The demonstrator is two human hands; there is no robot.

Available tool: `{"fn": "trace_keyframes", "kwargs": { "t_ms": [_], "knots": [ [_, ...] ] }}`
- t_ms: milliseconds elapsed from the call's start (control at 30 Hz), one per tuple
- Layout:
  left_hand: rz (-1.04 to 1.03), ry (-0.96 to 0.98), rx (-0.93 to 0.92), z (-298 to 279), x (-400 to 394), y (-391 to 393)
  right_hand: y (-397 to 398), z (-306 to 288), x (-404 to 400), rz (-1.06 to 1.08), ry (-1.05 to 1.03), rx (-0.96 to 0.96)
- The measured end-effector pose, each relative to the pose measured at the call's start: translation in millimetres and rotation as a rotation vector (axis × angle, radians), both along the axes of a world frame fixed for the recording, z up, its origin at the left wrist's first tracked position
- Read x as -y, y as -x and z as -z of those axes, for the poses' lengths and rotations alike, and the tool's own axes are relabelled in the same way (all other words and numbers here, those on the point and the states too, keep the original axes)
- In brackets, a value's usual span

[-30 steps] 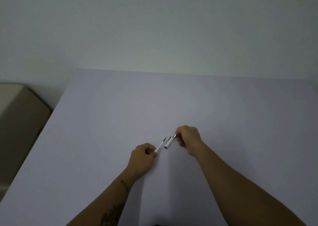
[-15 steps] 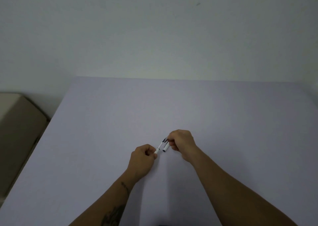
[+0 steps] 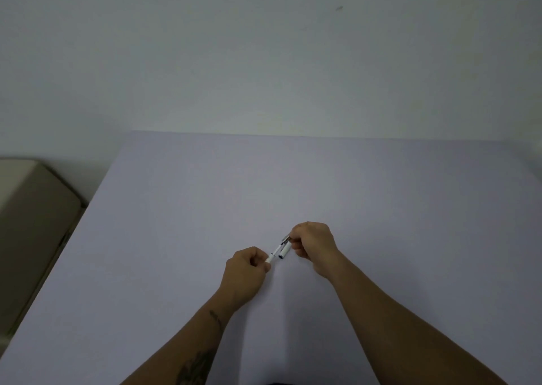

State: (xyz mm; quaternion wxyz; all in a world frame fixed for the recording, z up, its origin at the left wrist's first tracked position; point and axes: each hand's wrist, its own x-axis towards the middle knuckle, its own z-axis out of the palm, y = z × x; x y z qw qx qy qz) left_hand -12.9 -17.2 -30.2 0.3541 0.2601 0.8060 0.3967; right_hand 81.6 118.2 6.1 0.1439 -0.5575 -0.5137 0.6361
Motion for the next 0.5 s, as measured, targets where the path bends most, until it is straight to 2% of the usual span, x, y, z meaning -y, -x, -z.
{"fn": "trace_keyframes", "kwargs": {
  "t_ms": [133, 367, 500],
  "knots": [
    [-0.004, -0.033, 0.0, -2.9, -1.9, -0.5, -1.0, 1.8, 8.0, -0.164, 0.01, 0.059],
    [-0.012, -0.063, -0.027, -6.2, -2.8, 3.1, -2.2, 2.6, 6.9, -0.264, -0.041, 0.051],
    [-0.002, -0.061, -0.017, -5.7, -2.1, 2.5, -4.6, 1.7, 5.0, -0.366, -0.147, 0.124]
  ]
}}
